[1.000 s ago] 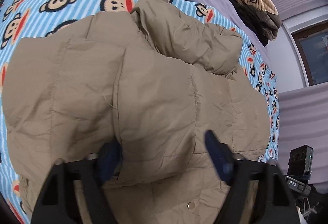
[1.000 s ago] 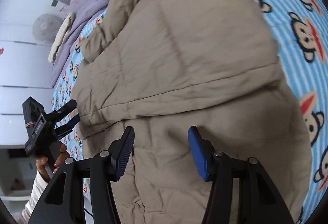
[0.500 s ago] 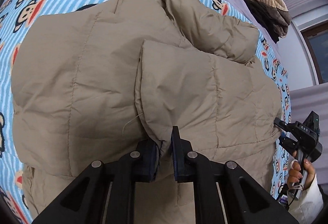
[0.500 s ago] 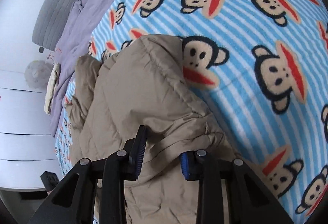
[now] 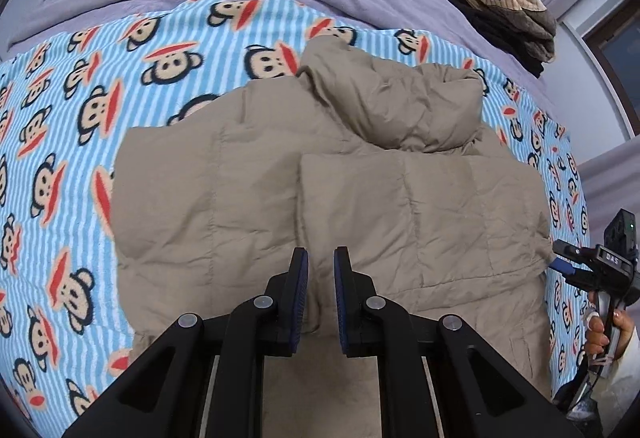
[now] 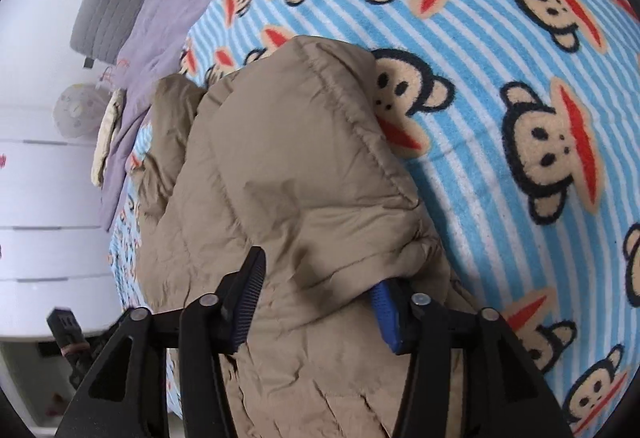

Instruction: Fold large clothes

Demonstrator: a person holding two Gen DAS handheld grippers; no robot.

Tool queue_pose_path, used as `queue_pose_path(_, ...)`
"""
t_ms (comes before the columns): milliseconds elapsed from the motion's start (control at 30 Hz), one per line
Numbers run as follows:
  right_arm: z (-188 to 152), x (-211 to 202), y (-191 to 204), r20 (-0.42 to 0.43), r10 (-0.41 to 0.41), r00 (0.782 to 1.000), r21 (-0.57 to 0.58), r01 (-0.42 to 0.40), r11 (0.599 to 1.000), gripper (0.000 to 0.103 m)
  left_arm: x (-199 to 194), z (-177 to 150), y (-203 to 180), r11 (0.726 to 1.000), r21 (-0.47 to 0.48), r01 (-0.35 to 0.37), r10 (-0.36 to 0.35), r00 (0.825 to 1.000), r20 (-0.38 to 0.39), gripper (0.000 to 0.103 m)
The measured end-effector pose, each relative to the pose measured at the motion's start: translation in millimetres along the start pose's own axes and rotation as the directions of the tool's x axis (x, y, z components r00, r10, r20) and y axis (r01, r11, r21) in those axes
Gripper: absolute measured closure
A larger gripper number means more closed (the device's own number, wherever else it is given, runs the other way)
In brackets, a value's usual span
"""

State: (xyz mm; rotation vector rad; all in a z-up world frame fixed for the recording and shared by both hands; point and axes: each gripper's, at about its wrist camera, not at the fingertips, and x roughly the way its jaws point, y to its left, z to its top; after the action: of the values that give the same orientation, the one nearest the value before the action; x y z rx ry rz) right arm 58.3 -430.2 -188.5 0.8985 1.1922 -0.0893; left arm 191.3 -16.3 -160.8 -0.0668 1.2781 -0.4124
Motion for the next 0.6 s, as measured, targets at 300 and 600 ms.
queue_pose_path(300, 56.5, -27.0, -38.9, 0.163, 0.149, 0.975, 0.153, -0.174, 0.973, 0.042, 68.6, 11.9, -21.6, 0.997, -0.003, -0.071, 0.071, 0.995, -0.075, 0.089)
queue_pose_path(600, 97.5, 39.8, -24.3, 0.112, 0.042, 0.993, 0.092, -0.052, 0.994, 0.084, 87.8, 14.0, -21.7, 0.995, 0.023, -0.093, 0.094, 0.992, -0.08, 0.089)
